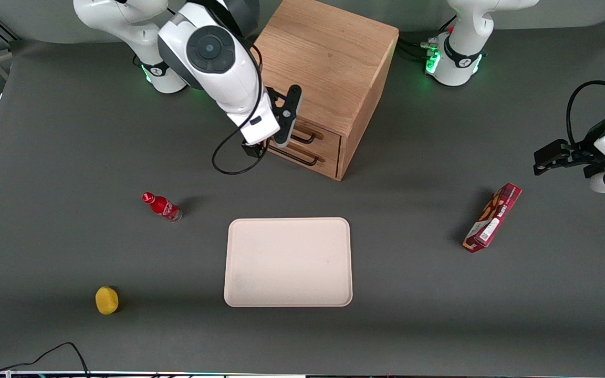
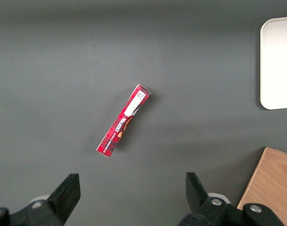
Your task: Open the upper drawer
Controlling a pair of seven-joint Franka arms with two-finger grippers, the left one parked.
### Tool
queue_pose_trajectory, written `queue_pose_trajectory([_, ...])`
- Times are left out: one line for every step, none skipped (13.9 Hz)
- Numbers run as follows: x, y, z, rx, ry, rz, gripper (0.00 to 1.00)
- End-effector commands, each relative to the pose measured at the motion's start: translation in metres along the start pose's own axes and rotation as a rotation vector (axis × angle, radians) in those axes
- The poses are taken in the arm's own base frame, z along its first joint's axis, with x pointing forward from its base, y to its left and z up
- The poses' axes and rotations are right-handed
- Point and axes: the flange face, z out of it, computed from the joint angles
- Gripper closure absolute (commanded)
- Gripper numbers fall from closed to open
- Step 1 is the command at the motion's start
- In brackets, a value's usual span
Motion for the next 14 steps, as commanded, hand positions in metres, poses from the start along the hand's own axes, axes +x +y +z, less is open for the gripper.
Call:
queue_pose_trajectory([0.003,0.004,0.008,0.006,-0.012,0.039,0.00])
queue_pose_trajectory([0.003,0.005,0.009,0.017,-0.006,0.044,0.00])
queue_pose_trajectory([0.002,0.009,0.012,0.033,-0.003,0.053,0.00])
queue_pose_trajectory([0.003,0.012,0.015,0.040,-0.005,0.058,0.00])
queue_pose_trajectory([0.003,0.013,0.016,0.042,-0.006,0.063,0.00])
queue_pose_trajectory([0.003,0.013,0.017,0.042,-0.007,0.072,0.00])
queue_pose_trajectory([0.004,0.014,0.022,0.045,-0.008,0.074,0.00])
queue_pose_trajectory([0.006,0.013,0.023,0.048,-0.009,0.080,0.00])
queue_pose_trajectory([0.007,0.013,0.026,0.051,-0.013,0.095,0.00])
queue_pose_trajectory([0.009,0.012,0.031,0.058,-0.018,0.097,0.00])
queue_pose_trajectory([0.009,0.012,0.032,0.058,-0.020,0.106,0.00])
queue_pose_trajectory([0.010,0.013,0.035,0.061,-0.018,0.112,0.00])
queue_pose_trajectory([0.011,0.013,0.038,0.062,-0.018,0.131,0.00])
queue_pose_trajectory([0.012,0.012,0.039,0.064,-0.017,0.140,0.00])
